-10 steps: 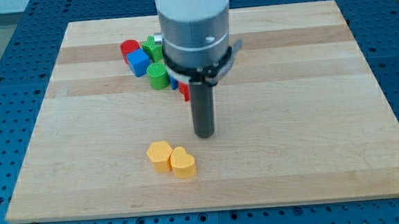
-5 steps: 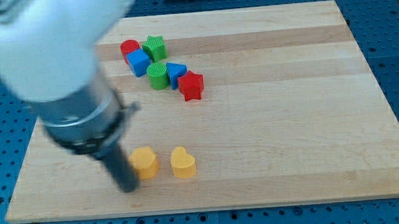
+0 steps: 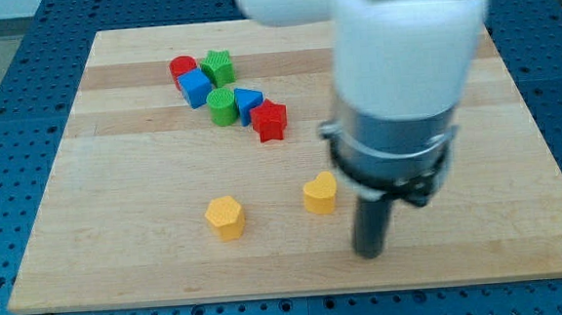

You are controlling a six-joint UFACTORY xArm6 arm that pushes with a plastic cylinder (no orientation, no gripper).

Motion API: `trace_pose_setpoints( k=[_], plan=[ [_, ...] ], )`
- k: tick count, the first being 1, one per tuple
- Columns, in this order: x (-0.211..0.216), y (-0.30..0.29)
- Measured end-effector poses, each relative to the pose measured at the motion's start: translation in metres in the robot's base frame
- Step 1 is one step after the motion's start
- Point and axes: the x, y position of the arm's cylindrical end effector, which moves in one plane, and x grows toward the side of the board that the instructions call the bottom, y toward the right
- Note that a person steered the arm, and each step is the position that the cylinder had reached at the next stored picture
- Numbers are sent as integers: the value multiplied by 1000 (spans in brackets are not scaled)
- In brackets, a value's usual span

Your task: Move yellow heart at bottom right to red star

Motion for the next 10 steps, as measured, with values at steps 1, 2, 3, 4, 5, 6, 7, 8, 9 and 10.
trace_pose_setpoints(
  k=[1,2,3,4,5,6,7,8,9,10],
  plan=[
    [-35,0],
    [-56,-45],
    [-45,-35],
    [-11,-32],
    [-19,-72],
    [-43,-91],
    [-43,-91],
    [-23,-78],
    [-15,-63],
    [-43,-76]
  ],
)
